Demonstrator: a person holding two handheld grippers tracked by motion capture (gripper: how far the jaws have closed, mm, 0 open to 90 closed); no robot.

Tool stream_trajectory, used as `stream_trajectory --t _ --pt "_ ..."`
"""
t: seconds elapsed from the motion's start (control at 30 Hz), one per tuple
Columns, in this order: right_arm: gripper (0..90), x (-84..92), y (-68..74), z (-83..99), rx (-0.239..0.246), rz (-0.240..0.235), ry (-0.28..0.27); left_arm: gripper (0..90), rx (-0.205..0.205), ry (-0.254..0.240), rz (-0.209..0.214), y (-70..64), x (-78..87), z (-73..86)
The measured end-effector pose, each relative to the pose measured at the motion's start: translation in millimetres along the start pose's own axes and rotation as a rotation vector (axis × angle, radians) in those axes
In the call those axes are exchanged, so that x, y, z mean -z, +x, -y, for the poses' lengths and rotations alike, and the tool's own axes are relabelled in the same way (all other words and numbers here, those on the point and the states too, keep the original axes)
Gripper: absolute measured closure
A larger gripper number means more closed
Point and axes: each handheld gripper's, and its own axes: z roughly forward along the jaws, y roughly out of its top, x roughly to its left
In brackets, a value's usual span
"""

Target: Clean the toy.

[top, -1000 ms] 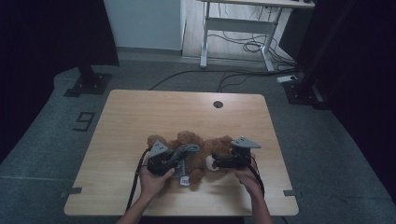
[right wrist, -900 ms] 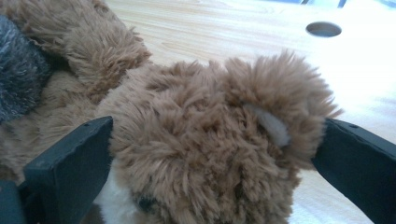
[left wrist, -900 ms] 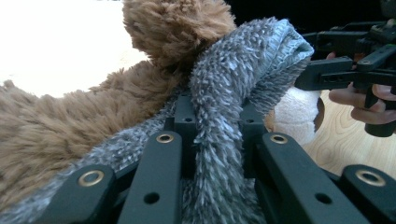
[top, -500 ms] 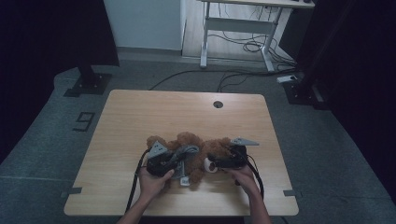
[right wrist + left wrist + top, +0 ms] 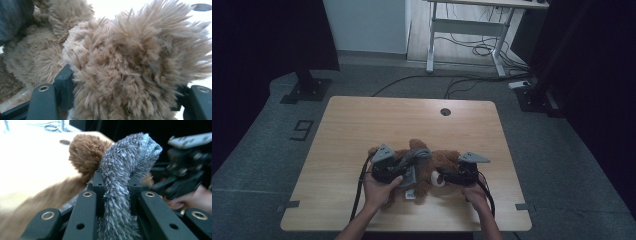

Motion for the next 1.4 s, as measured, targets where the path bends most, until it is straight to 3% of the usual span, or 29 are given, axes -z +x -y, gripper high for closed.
stream_trajectory --t 0.17,0.27,0.4,0.5,0.7,0.97,1.23,1.37,1.4 --pt "31.5 -0.1 5.0 3.0 0.027 0.040 -0.028 74.7 -0.069 0.010 0.021 -27.3 -29.3 -23.8" --pt "32.5 -0.8 6.8 4.6 0.038 0.061 -0.046 74.5 -0.099 0.061 0.017 -40.3 -59.3 -31.2" --pt "33.2 -0.5 7.1 6.1 0.042 0.068 -0.057 74.4 -0.086 0.121 -0.012 -37.8 -89.1 -28.2" --pt "34.5 -0.8 6.2 7.4 0.042 0.077 -0.064 74.5 -0.068 0.121 -0.026 -30.7 -92.5 -23.3" --pt "35.2 -1.2 6.4 7.3 0.039 0.086 -0.063 74.5 -0.031 0.098 -0.045 -12.9 -71.3 -12.7" --pt "35.3 -0.6 5.9 8.0 0.032 0.087 -0.069 74.5 -0.001 0.048 -0.073 12.0 -26.7 2.1" --pt "35.4 -0.6 6.0 8.2 0.025 0.090 -0.070 74.5 0.047 0.027 -0.143 45.9 11.1 17.6" --pt "35.5 -0.8 5.7 8.3 0.022 0.090 -0.072 74.6 0.092 0.041 -0.198 71.5 25.3 28.8" --pt "35.5 -0.8 5.6 8.3 0.021 0.090 -0.073 74.5 0.120 0.043 -0.201 80.0 29.4 33.2"
